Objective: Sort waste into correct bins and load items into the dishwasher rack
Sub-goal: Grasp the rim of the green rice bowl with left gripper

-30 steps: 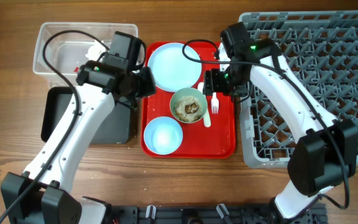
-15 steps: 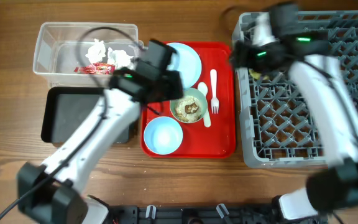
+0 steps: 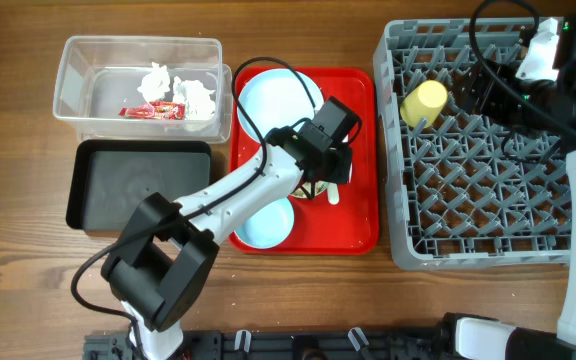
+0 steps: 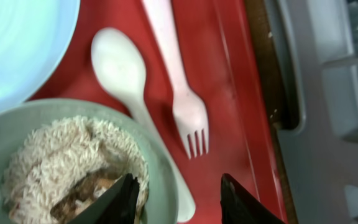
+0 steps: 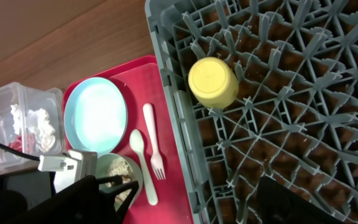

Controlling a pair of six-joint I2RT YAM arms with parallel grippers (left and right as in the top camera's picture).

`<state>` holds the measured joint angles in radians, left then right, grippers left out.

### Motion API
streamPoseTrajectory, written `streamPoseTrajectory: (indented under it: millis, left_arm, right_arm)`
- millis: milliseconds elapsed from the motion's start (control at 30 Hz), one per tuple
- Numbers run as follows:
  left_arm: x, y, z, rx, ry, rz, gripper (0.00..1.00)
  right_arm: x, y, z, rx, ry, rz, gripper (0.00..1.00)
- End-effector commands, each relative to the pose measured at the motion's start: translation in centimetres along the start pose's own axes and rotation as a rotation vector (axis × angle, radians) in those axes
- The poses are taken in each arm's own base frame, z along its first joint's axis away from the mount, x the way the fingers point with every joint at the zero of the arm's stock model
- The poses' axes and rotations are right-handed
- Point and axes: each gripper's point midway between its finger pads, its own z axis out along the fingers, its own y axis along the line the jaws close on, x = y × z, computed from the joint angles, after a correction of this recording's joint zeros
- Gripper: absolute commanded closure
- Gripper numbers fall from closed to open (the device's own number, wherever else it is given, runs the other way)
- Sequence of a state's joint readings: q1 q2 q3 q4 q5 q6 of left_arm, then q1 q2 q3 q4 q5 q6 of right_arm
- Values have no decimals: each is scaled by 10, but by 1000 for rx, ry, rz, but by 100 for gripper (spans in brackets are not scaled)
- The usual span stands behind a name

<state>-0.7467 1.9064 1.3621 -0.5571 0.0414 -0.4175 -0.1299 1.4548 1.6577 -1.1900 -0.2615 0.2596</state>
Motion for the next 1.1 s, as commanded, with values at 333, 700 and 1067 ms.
streamPoseTrajectory:
  millis: [333,700,1067]
  left_arm:
    - [16,16,35,-89,49,113,60]
    - [20,13,41,-87,55,121,74]
    - [20,13,45,-87,56,122,96]
  right_arm:
    - [1,-2,2,5,9,-31,17]
    - [2,-2,3,6,14,-41,17]
    - [2,-3,3,6,15,-44,17]
